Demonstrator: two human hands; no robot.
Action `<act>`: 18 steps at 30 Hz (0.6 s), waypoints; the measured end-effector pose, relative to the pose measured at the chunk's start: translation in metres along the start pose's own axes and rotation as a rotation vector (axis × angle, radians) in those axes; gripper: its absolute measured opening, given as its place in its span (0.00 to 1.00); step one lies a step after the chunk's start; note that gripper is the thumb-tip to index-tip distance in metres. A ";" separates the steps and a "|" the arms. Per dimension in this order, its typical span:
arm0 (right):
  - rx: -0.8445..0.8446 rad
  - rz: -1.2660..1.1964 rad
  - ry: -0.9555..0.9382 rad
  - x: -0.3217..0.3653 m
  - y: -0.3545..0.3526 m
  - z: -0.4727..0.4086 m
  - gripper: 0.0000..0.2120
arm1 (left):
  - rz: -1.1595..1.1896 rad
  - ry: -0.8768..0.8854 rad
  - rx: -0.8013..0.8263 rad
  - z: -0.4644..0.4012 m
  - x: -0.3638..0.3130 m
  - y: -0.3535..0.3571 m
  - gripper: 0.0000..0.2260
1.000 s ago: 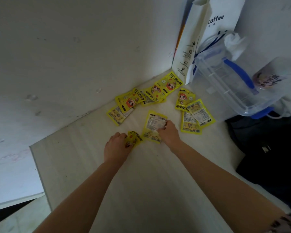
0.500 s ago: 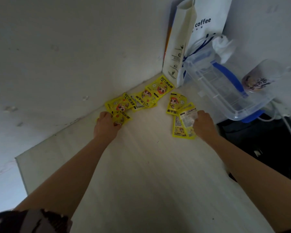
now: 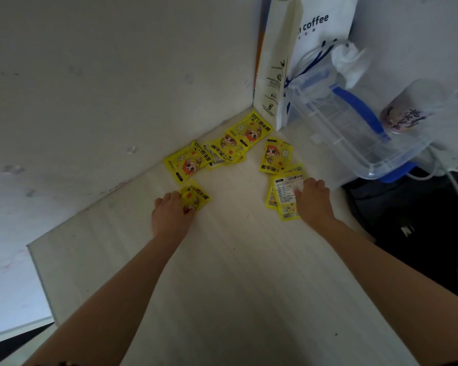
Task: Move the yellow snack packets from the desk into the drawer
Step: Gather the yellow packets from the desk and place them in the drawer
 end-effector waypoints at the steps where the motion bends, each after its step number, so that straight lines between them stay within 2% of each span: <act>1: 0.008 -0.005 0.028 -0.003 0.002 0.004 0.15 | 0.002 0.005 0.005 0.004 0.000 0.001 0.16; 6: 0.017 -0.135 0.129 -0.010 0.014 0.026 0.15 | 0.005 0.005 0.029 0.022 0.003 0.004 0.17; 12: 0.021 -0.149 0.208 -0.013 0.011 0.044 0.14 | 0.001 -0.011 0.077 0.028 0.007 0.005 0.19; 18: 0.005 -0.262 0.155 -0.013 0.009 0.047 0.13 | 0.077 -0.067 0.149 0.023 0.015 0.009 0.24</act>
Point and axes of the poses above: each hand's wrist, its own z-axis away from the middle knuckle, its own y-axis out of the palm, x = y × z, the point moved 9 cm from there along -z, towards the middle knuckle, and after that the axes turned 5 degrees about -y, right-handed, at the moved point
